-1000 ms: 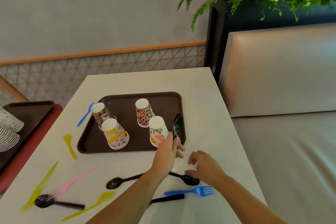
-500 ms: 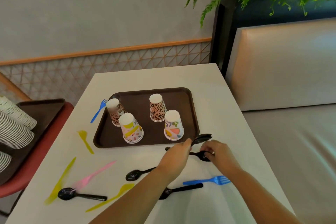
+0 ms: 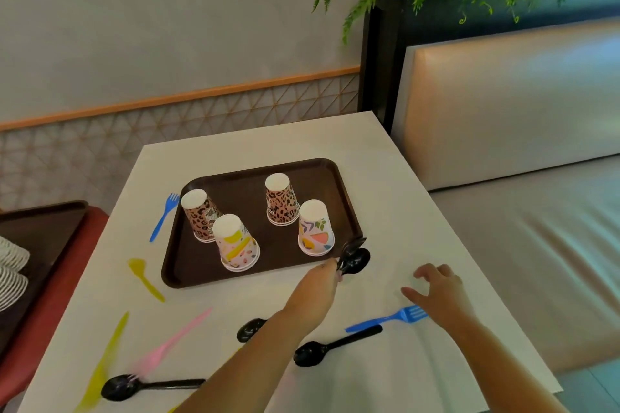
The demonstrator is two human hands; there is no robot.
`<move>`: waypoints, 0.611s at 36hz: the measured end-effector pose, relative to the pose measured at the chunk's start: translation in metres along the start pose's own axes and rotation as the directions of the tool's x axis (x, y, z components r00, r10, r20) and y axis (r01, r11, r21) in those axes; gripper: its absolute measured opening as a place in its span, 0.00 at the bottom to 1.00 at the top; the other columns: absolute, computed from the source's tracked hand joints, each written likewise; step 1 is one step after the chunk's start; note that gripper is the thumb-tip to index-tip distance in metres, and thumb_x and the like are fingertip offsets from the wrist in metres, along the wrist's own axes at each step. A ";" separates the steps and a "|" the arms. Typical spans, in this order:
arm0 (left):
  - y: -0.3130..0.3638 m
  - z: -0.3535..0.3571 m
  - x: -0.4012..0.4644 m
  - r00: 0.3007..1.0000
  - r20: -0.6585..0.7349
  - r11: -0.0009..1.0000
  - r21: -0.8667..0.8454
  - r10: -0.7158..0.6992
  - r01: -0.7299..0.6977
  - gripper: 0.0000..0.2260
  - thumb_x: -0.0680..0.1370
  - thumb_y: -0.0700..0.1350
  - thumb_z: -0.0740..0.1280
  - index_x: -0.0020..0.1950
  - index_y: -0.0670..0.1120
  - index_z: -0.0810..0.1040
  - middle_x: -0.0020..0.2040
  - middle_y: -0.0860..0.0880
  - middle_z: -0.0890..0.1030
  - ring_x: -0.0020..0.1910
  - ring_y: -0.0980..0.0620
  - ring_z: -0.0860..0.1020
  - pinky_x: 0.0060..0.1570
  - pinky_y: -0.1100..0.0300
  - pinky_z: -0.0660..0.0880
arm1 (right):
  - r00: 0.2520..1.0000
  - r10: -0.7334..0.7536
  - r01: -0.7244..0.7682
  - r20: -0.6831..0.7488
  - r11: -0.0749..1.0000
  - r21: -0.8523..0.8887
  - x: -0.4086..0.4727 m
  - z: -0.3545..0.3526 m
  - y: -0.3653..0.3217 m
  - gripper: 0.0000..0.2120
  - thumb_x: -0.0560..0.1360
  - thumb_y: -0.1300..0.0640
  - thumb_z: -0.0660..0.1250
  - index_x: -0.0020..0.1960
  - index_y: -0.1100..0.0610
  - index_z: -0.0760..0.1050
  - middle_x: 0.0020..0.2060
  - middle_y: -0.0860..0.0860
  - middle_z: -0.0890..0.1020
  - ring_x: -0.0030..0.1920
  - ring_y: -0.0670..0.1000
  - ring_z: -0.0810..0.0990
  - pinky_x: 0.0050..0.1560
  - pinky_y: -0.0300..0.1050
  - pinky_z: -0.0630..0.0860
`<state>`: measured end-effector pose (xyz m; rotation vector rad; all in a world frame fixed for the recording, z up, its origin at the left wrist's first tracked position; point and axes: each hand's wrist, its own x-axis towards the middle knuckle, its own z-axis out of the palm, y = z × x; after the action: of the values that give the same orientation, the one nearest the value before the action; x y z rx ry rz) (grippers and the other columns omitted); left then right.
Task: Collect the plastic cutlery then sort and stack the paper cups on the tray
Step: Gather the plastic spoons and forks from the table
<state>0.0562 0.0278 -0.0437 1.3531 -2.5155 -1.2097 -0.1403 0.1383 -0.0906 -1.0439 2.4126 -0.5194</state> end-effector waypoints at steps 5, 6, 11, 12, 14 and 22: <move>-0.009 -0.004 0.000 0.999 0.031 1.000 0.010 0.019 -0.019 0.10 0.82 0.42 0.53 0.58 0.40 0.71 0.54 0.38 0.77 0.44 0.47 0.73 0.43 0.59 0.66 | 0.993 0.121 -0.121 0.001 0.991 0.055 -0.006 0.012 0.008 0.18 0.70 0.52 0.72 0.54 0.57 0.71 0.48 0.53 0.71 0.46 0.52 0.74 0.44 0.41 0.68; -0.009 -0.005 -0.001 0.999 0.037 1.000 -0.008 0.007 -0.007 0.11 0.82 0.42 0.53 0.59 0.40 0.71 0.54 0.37 0.77 0.44 0.45 0.73 0.42 0.59 0.65 | 0.991 0.137 -0.136 -0.002 0.988 0.074 -0.006 0.014 0.008 0.16 0.70 0.54 0.72 0.53 0.58 0.71 0.46 0.53 0.71 0.44 0.52 0.73 0.41 0.40 0.66; -0.010 -0.005 -0.003 0.998 0.059 0.999 -0.047 0.007 -0.004 0.13 0.82 0.43 0.52 0.62 0.39 0.69 0.59 0.39 0.76 0.57 0.41 0.75 0.50 0.56 0.69 | 0.983 0.171 -0.150 -0.070 0.960 0.237 -0.005 0.021 0.015 0.06 0.71 0.64 0.70 0.45 0.60 0.73 0.34 0.54 0.77 0.34 0.51 0.73 0.31 0.36 0.65; -0.009 -0.006 -0.004 0.998 0.066 0.994 -0.107 -0.012 0.019 0.15 0.83 0.45 0.51 0.61 0.39 0.71 0.59 0.37 0.76 0.58 0.39 0.74 0.51 0.55 0.69 | 0.981 0.175 -0.146 -0.087 0.953 0.267 -0.005 0.021 0.014 0.05 0.71 0.65 0.69 0.43 0.59 0.74 0.36 0.56 0.79 0.33 0.50 0.73 0.31 0.36 0.66; -0.006 -0.006 -0.006 0.998 0.060 0.985 -0.166 -0.033 0.042 0.17 0.83 0.47 0.49 0.50 0.43 0.75 0.55 0.37 0.78 0.55 0.36 0.75 0.51 0.52 0.69 | 0.980 0.148 -0.102 -0.134 0.947 0.303 -0.006 0.018 0.010 0.06 0.72 0.65 0.68 0.39 0.56 0.75 0.39 0.57 0.81 0.34 0.52 0.76 0.32 0.36 0.67; 0.003 -0.014 -0.011 0.987 0.128 0.994 0.034 0.100 -0.105 0.11 0.83 0.45 0.52 0.58 0.39 0.69 0.54 0.38 0.78 0.53 0.41 0.76 0.54 0.46 0.73 | 0.959 -0.087 0.185 -0.270 0.913 0.363 -0.024 -0.007 -0.048 0.06 0.72 0.63 0.68 0.40 0.54 0.78 0.33 0.45 0.80 0.33 0.41 0.78 0.36 0.25 0.70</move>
<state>0.0659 0.0281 -0.0288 1.1726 -2.6725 -1.2688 -0.1024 0.1268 -0.0543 -1.0231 2.3114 -1.1862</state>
